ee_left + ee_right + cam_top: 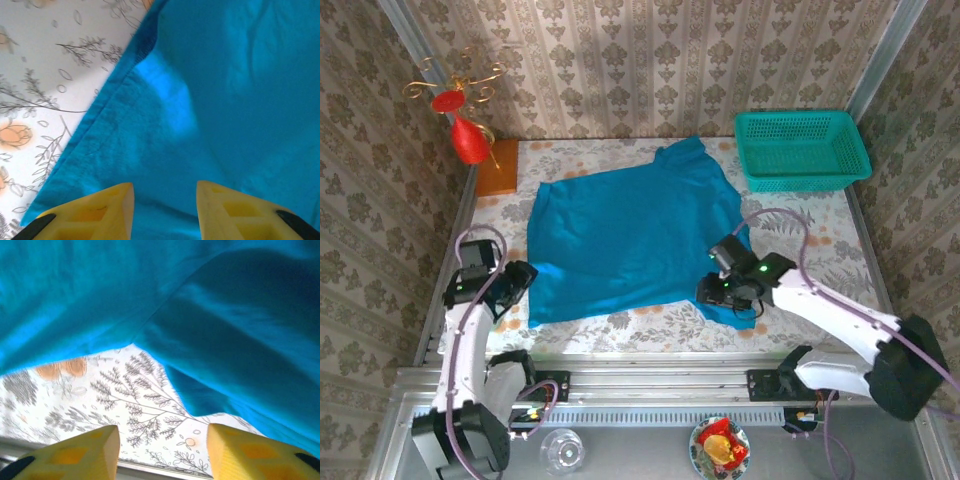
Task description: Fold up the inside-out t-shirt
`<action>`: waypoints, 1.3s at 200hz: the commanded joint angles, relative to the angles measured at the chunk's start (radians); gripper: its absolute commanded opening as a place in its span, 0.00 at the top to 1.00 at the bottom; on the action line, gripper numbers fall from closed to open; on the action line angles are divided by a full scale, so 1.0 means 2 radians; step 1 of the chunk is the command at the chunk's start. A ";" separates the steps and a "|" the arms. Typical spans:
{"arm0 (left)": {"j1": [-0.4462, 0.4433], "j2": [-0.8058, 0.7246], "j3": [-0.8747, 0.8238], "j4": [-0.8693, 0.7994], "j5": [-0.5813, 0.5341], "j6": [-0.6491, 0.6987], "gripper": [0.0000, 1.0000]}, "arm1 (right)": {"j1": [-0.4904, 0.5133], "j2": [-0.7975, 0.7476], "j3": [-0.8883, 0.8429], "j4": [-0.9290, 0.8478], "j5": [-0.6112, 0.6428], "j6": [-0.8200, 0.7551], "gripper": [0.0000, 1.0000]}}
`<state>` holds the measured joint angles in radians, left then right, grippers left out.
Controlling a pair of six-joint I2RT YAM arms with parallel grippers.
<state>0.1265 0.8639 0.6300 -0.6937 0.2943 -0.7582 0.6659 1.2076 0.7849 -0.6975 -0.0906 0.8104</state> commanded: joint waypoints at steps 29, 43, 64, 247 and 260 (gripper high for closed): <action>-0.019 0.046 0.000 0.059 0.013 0.016 0.62 | 0.032 0.086 -0.004 0.077 -0.014 -0.029 0.40; -0.017 0.050 -0.001 0.061 0.009 0.019 0.62 | 0.032 0.106 -0.007 0.088 -0.015 -0.031 0.37; -0.018 0.054 -0.001 0.062 0.004 0.024 0.61 | 0.035 0.124 -0.016 0.101 -0.027 -0.027 0.36; -0.012 0.146 0.035 0.110 0.029 0.091 0.61 | -0.158 0.153 0.075 0.092 -0.124 -0.112 0.16; -0.010 0.159 0.051 0.109 0.033 0.099 0.61 | -0.176 0.181 0.083 0.109 -0.134 -0.117 0.15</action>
<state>0.0986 1.1461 0.6643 -0.5137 0.3225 -0.6235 0.3737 1.4670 0.9234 -0.5060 -0.3099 0.6498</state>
